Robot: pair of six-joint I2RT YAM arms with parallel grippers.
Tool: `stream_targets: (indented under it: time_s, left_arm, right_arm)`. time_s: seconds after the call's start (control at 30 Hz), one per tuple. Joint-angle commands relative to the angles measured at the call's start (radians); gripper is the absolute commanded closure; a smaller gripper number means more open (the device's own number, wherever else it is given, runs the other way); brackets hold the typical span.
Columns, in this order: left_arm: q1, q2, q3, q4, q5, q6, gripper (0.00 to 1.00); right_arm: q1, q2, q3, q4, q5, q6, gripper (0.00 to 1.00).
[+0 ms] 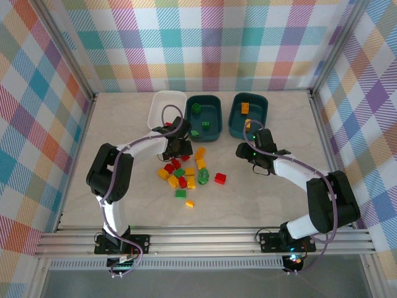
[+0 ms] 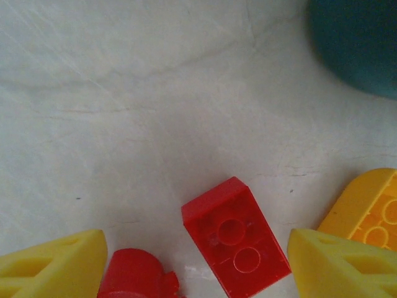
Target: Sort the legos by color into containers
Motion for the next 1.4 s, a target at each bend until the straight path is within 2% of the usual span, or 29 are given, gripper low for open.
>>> stream_targets:
  time_s: [0.0, 0.13, 0.33, 0.63, 0.77, 0.9, 1.17, 1.37]
  left_arm:
    - [0.006, 0.033, 0.048, 0.025, 0.046, -0.018, 0.24]
    - [0.006, 0.091, 0.112, -0.005, 0.029, -0.021, 0.29]
    - [0.006, 0.148, 0.150, -0.013, 0.047, -0.019, 0.44]
    - [-0.002, 0.124, 0.144, -0.055, 0.035, 0.001, 0.44]
    - [-0.044, 0.152, 0.203, -0.129, -0.038, 0.030, 0.44]
    - [-0.055, 0.187, 0.228, -0.158, -0.071, 0.032, 0.49]
    - [-0.055, 0.223, 0.240, -0.167, -0.082, 0.035, 0.51]
    - [-0.055, 0.213, 0.243, -0.168, -0.088, 0.037, 0.64]
  right_arm:
    - [0.006, -0.001, 0.020, 0.012, -0.002, 0.000, 0.31]
    - [0.005, 0.000, 0.023, 0.007, -0.003, -0.002, 0.31]
    - [0.007, 0.007, 0.026, 0.005, -0.010, -0.004, 0.31]
    - [0.008, 0.016, 0.030, 0.007, -0.013, -0.005, 0.31]
    - [0.008, 0.025, 0.035, 0.003, -0.015, -0.004, 0.31]
    - [0.009, 0.022, 0.033, 0.002, -0.010, -0.004, 0.31]
    - [0.009, 0.019, 0.033, 0.002, -0.012, -0.004, 0.31]
    - [0.009, 0.014, 0.033, 0.001, -0.010, -0.004, 0.31]
